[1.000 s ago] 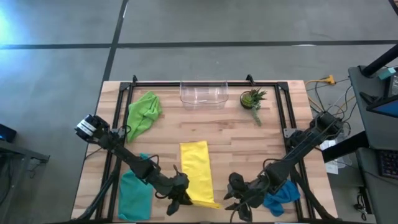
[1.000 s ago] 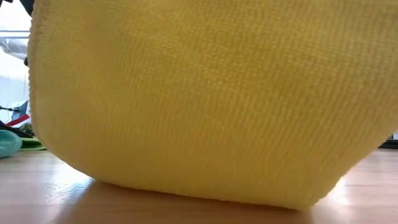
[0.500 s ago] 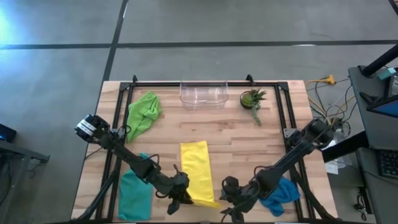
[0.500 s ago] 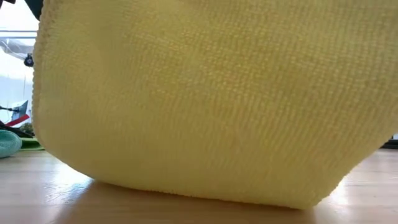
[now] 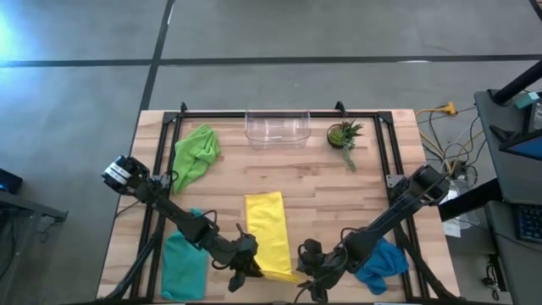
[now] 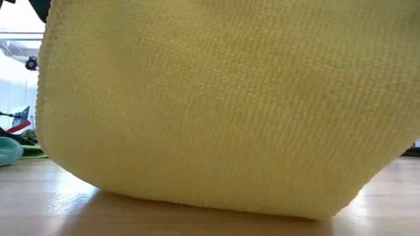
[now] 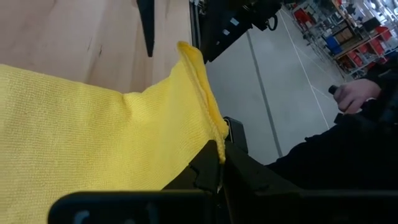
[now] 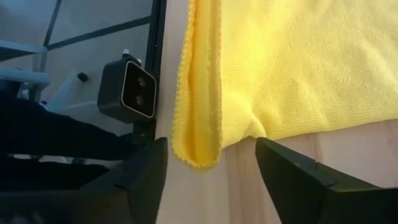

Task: Fold microfiber towels
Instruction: Fold the yellow microfiber towel

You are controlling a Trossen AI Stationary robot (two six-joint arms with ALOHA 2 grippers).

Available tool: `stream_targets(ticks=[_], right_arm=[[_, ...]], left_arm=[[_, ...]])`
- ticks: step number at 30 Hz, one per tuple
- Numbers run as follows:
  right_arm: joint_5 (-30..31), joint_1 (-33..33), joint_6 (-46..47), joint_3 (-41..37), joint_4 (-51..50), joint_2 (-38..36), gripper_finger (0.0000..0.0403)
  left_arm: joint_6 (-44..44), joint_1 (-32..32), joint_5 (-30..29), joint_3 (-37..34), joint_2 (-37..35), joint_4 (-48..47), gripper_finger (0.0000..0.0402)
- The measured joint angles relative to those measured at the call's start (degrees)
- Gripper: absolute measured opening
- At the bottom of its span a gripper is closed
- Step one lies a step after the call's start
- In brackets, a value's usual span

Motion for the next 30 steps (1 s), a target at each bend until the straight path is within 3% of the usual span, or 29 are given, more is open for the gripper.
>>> stream_targets(ticks=[16,30], right_arm=[[-0.6,-0.2,-1.8,0.0,0.9,0.0,0.0023],[-1.1,-0.4,-1.5,0.0,1.3,0.0,0.0009]], left_arm=[[0.0,0.0,0.0,0.0,0.0,0.0,0.0000],[0.3,0.0,0.0,0.0,0.0,0.0,0.0000]])
